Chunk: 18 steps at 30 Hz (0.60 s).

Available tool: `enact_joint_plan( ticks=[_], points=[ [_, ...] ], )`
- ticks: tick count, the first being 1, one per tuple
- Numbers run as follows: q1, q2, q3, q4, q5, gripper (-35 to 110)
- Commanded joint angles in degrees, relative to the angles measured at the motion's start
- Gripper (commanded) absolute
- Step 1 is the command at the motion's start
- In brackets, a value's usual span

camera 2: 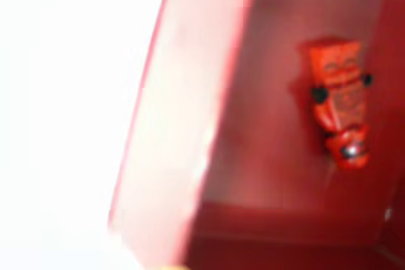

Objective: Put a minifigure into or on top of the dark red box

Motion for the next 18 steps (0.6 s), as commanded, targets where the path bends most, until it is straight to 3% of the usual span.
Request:
enact_joint_plan(
  ticks=[1,18],
  points=[
    [-3.52,11.43,4.66,0.62,0.35,18],
    [-26.63,64.60,32.87,1.93,-5.45,24]
  ],
)
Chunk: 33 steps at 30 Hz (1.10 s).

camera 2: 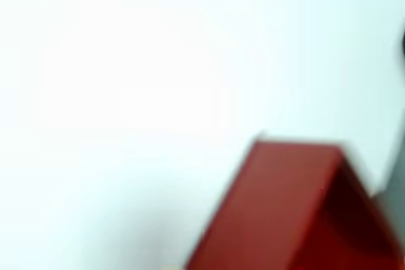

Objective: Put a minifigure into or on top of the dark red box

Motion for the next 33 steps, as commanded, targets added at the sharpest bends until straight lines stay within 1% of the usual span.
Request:
enact_joint_plan(
  ticks=[1,5,10,13,17,21,23,28,30,32,33],
  points=[
    [-3.87,11.25,4.04,2.46,0.00,24],
    [-8.79,11.16,3.34,3.43,-1.58,22],
    [-12.04,11.07,2.81,8.96,-5.19,22],
    [-13.54,10.81,3.34,10.28,-7.56,18],
    [-17.40,10.81,2.29,14.41,-5.98,13],
    [-19.42,10.81,3.25,16.08,-8.96,3],
    [-20.92,10.81,5.10,14.94,-10.63,0],
    [-23.64,10.81,10.81,10.02,-7.29,0],
    [-26.28,10.81,13.80,6.68,-9.93,0],
    [-29.27,10.81,17.31,3.52,-17.23,0],
    [-29.71,10.81,18.98,1.85,-18.72,0]
  ],
)
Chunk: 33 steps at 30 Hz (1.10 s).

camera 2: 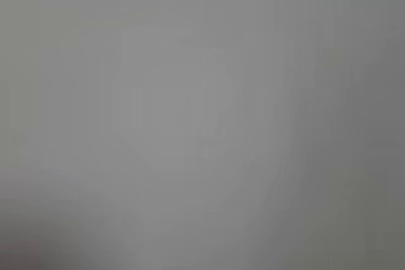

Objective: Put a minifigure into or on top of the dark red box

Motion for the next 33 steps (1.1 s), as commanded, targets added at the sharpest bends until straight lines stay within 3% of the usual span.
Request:
enact_joint_plan(
  ticks=[1,5,14,33],
  points=[
    [-2.81,1.14,4.83,-4.39,-5.10,0],
    [0.18,1.14,6.68,-0.79,1.93,0],
    [4.92,1.14,5.19,4.66,-8.09,0],
    [7.21,1.14,5.10,4.66,-7.82,0]
  ],
)
